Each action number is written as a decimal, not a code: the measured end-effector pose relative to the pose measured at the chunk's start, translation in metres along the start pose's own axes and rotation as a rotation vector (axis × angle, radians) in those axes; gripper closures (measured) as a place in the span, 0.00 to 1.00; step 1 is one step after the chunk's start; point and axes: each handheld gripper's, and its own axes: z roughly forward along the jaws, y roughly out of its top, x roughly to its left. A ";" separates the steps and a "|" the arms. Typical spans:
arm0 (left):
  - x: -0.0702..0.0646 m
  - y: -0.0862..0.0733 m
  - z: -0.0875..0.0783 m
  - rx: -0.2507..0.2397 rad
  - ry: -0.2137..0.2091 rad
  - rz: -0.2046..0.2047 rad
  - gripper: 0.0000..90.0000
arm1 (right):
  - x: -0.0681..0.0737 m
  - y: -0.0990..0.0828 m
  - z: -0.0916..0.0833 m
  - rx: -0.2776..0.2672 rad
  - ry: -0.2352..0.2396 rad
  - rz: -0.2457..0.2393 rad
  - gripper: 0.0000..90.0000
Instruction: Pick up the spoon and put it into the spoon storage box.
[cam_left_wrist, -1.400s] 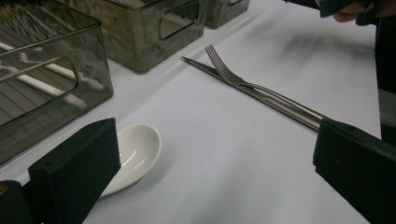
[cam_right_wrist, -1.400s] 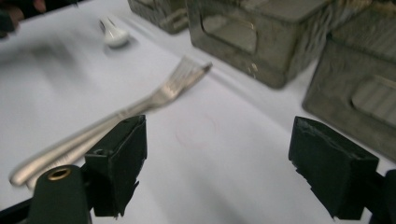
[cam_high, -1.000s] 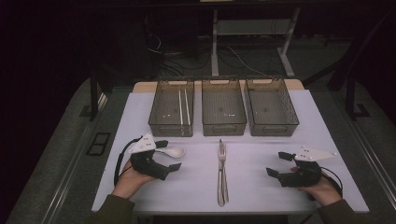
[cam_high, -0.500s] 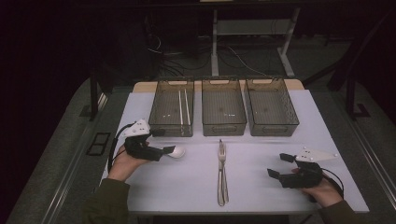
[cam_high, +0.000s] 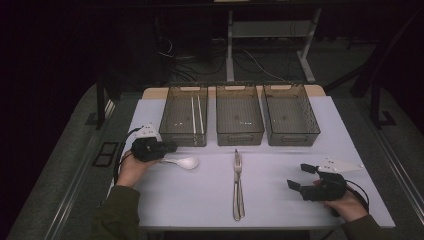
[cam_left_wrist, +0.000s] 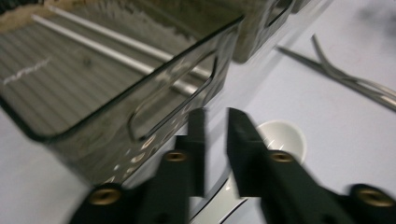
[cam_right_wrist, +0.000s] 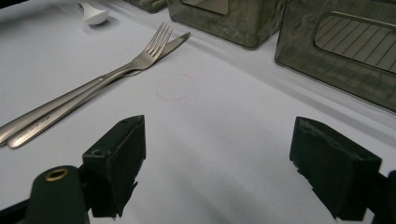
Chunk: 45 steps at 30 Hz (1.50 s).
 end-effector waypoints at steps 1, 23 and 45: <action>0.002 -0.002 0.001 0.011 -0.004 -0.008 0.98 | 0.000 0.000 0.000 0.000 0.000 0.000 0.20; 0.010 -0.019 0.004 0.178 -0.011 -0.045 0.99 | 0.000 -0.001 -0.002 0.006 -0.011 0.000 0.20; -0.010 -0.019 -0.010 0.104 0.002 -0.065 0.90 | 0.000 -0.001 -0.003 0.012 -0.021 -0.007 0.20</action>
